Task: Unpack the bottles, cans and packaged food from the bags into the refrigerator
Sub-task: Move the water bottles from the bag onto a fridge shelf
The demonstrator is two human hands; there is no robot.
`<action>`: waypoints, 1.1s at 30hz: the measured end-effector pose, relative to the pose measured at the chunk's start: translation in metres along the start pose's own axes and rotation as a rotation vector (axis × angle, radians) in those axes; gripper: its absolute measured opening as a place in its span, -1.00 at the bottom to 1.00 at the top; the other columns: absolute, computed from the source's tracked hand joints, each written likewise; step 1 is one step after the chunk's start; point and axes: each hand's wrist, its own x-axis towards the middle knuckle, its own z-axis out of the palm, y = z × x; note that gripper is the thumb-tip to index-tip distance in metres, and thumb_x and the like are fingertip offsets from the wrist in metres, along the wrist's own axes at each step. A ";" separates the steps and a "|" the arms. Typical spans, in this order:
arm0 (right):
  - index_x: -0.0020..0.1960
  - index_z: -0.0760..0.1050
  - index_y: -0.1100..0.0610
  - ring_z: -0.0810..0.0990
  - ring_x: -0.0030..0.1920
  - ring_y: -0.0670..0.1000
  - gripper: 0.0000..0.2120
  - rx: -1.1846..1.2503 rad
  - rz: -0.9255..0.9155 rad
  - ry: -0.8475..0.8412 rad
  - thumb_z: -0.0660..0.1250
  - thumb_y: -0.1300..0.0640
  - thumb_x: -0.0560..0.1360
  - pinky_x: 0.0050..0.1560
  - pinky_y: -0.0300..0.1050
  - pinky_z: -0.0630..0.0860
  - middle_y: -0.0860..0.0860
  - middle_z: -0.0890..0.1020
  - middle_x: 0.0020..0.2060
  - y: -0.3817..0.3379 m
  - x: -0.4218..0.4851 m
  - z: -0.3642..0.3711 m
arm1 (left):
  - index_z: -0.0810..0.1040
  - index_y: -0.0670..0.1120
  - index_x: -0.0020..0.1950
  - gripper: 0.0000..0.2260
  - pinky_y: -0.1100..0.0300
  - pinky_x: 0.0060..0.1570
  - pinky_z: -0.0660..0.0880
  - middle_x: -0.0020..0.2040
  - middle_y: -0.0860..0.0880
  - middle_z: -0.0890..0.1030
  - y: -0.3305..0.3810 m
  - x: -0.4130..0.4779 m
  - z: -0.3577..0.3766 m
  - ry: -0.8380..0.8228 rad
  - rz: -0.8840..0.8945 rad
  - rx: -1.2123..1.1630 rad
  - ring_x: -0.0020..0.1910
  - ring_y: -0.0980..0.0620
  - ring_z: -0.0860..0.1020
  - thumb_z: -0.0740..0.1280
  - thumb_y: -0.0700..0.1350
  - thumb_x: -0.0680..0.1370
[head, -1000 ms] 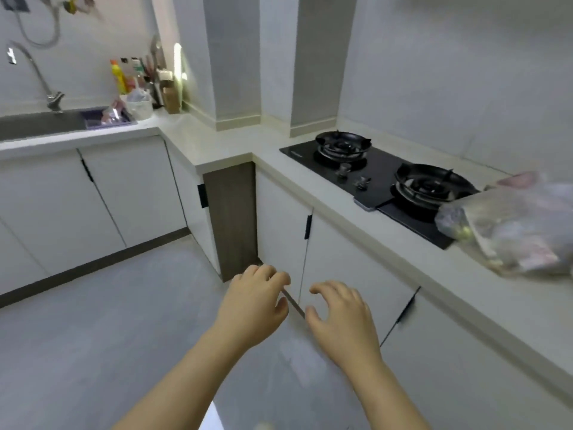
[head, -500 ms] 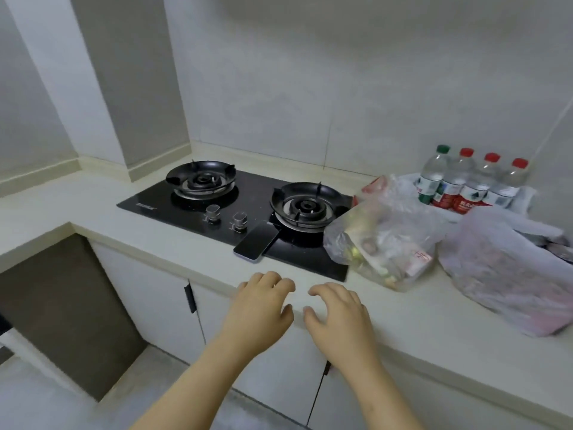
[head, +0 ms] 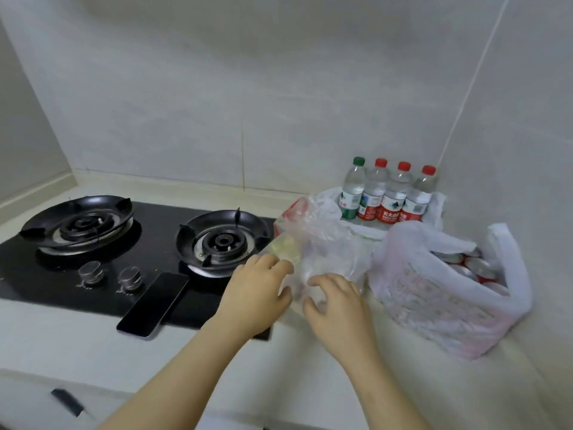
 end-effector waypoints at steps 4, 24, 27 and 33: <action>0.26 0.45 -0.04 0.36 0.27 -0.03 -0.68 -0.018 -0.021 -0.001 0.22 0.02 0.51 0.24 -0.18 0.27 -0.14 0.44 0.27 0.035 0.046 -0.020 | 0.57 -0.08 0.13 -0.59 0.01 -0.10 0.48 0.03 -0.06 0.58 0.019 0.054 0.017 0.023 0.003 0.014 -0.01 -0.14 0.52 0.12 0.03 0.41; 0.18 0.48 0.02 0.39 0.21 0.08 -0.73 -0.171 -0.027 -0.014 0.19 0.01 0.51 0.15 -0.06 0.34 -0.02 0.50 0.17 0.125 0.232 -0.090 | 0.44 0.00 0.27 -0.70 0.12 0.12 0.39 0.20 0.01 0.48 0.067 0.251 0.066 0.004 0.054 0.047 0.19 -0.03 0.40 0.22 -0.04 0.54; 0.17 0.48 0.03 0.39 0.22 0.09 -0.74 -0.161 0.008 -0.038 0.20 0.02 0.51 0.15 -0.04 0.36 0.00 0.50 0.18 0.135 0.264 -0.092 | 0.43 0.00 0.28 -0.69 0.10 0.16 0.38 0.22 0.00 0.46 0.065 0.285 0.072 -0.040 0.055 0.049 0.21 -0.03 0.39 0.22 -0.05 0.54; 0.20 0.48 0.03 0.46 0.16 0.08 -0.72 -0.146 0.048 -0.032 0.19 0.01 0.52 0.14 0.02 0.45 0.02 0.49 0.20 0.153 0.313 -0.088 | 0.41 -0.02 0.31 -0.68 0.11 0.16 0.36 0.34 -0.02 0.36 0.059 0.344 0.091 -0.023 0.092 0.120 0.28 -0.06 0.32 0.17 -0.12 0.56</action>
